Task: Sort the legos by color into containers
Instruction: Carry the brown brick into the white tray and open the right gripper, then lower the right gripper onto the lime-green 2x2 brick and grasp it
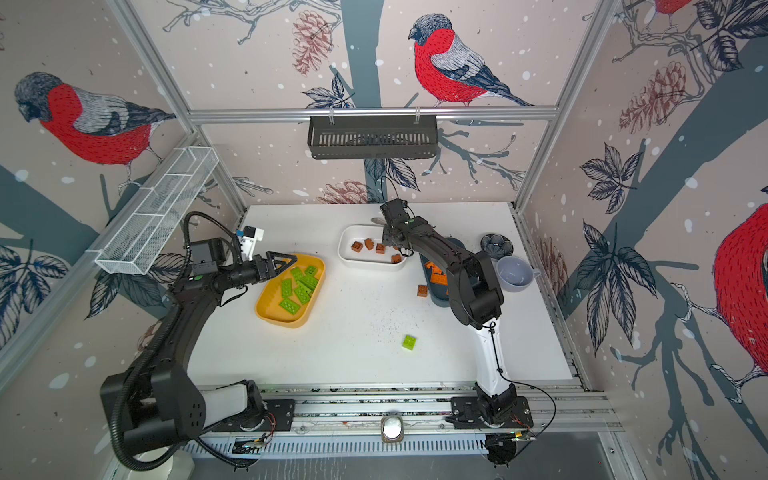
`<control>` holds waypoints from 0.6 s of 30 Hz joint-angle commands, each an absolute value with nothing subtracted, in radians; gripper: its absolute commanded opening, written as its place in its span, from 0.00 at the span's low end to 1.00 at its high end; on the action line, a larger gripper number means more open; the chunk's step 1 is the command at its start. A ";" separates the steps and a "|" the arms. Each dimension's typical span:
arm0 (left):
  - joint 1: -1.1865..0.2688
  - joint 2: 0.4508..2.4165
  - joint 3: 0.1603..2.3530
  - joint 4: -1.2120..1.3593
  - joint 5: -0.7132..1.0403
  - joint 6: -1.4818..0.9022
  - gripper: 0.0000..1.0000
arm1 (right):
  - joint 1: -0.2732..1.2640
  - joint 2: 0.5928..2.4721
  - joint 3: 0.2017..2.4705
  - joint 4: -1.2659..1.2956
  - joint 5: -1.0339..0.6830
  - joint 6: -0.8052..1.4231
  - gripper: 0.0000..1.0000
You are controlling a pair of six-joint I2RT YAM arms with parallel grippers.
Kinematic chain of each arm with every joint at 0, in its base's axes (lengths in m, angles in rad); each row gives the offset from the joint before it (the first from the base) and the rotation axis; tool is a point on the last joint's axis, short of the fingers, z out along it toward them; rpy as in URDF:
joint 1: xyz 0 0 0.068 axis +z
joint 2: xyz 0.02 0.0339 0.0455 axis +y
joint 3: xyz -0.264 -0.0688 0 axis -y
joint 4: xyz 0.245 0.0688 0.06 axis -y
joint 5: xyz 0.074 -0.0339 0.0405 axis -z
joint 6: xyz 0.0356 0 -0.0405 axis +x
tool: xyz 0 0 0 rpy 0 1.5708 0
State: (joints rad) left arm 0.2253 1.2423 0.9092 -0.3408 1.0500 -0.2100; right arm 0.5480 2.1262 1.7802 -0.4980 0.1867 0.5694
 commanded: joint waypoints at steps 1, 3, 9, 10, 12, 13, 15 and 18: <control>0.224 1.240 0.906 -0.306 1.074 -0.212 0.88 | 0.553 2.050 1.726 -0.537 0.174 0.574 0.66; 0.224 1.240 0.907 -0.306 1.074 -0.209 0.88 | 0.564 1.983 1.657 -0.553 0.153 0.593 0.68; 0.224 1.244 0.909 -0.301 1.074 -0.213 0.88 | 0.624 1.737 1.399 -0.616 0.084 0.670 0.79; 0.224 1.244 0.908 -0.302 1.075 -0.212 0.88 | 0.642 1.698 1.357 -0.633 0.078 0.683 0.81; 0.224 1.247 0.909 -0.300 1.075 -0.211 0.88 | 0.676 1.634 1.289 -0.671 0.066 0.712 0.82; 0.224 1.248 0.909 -0.300 1.075 -0.209 0.88 | 0.694 1.600 1.252 -0.690 0.063 0.732 0.82; 0.224 1.250 0.910 -0.303 1.077 -0.205 0.88 | 0.726 1.545 1.187 -0.719 0.055 0.785 0.84; 0.224 1.252 0.907 -0.304 1.079 -0.197 0.88 | 0.765 1.467 1.091 -0.729 0.006 0.888 0.87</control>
State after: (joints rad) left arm 0.2253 1.2503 0.9085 -0.3252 1.0515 -0.2100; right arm 0.7471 1.5101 1.1385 -0.6788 0.0456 0.7689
